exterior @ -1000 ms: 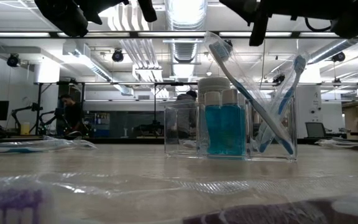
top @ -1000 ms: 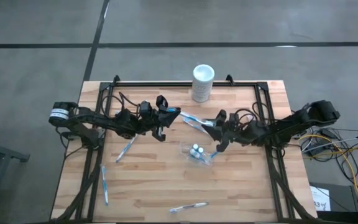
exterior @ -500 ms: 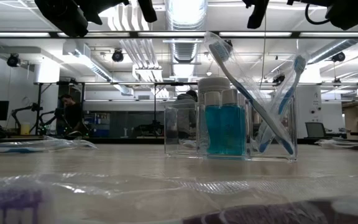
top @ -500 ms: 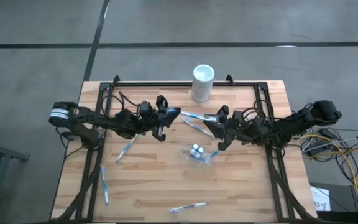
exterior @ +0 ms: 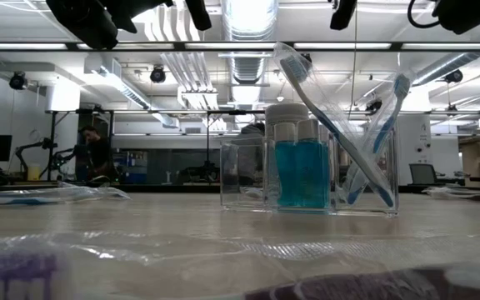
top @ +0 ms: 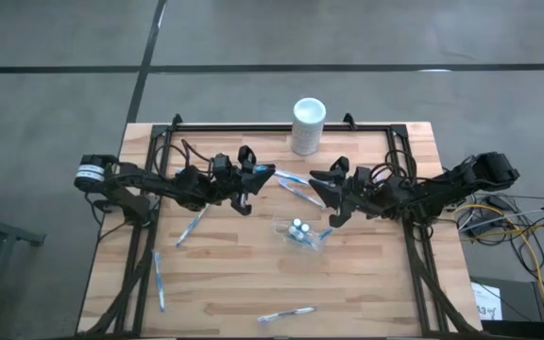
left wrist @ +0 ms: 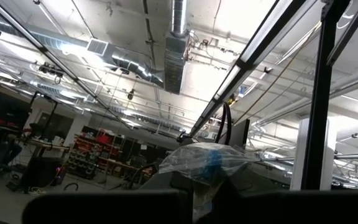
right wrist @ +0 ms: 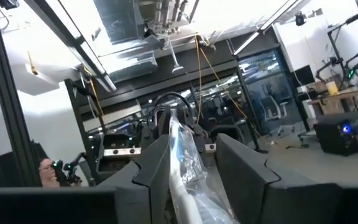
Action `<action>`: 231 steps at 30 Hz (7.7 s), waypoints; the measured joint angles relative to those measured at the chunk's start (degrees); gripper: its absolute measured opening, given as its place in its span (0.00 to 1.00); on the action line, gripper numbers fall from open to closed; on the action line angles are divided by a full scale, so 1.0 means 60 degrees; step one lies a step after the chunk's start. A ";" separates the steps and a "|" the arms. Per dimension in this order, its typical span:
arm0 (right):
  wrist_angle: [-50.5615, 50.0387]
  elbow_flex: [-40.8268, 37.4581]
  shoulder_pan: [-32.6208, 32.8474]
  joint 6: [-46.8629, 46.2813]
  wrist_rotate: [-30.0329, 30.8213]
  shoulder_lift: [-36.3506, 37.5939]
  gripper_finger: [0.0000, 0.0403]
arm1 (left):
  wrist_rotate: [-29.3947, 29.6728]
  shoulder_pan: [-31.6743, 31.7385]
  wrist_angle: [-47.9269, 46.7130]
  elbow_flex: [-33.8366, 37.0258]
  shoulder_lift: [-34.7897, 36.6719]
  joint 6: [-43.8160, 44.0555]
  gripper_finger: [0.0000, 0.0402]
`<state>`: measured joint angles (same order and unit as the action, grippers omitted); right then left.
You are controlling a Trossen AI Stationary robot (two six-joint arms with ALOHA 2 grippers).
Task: Pick & Place toothbrushing station
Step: Put the blue toothbrush into the transparent organizer
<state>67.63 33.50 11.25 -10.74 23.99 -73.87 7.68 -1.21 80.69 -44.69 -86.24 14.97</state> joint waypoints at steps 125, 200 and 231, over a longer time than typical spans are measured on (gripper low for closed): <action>-0.2697 0.0895 -0.0178 -0.0359 -0.2031 0.0066 0.57 | -0.0437 0.0003 -0.0154 0.0004 0.0000 0.0574 0.06; -0.1910 0.0913 -0.0211 0.1150 -0.0977 0.1073 0.03 | 0.0025 -0.0004 -0.0915 -0.0011 0.0004 0.1033 0.17; -0.2473 0.0913 -0.0208 0.1143 -0.1035 0.1355 0.03 | -0.0186 -0.0007 -0.0927 0.0000 0.0000 0.1030 0.09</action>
<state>52.80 38.98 10.00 -3.88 17.78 -65.73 6.57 -1.26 75.13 -44.69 -86.24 21.15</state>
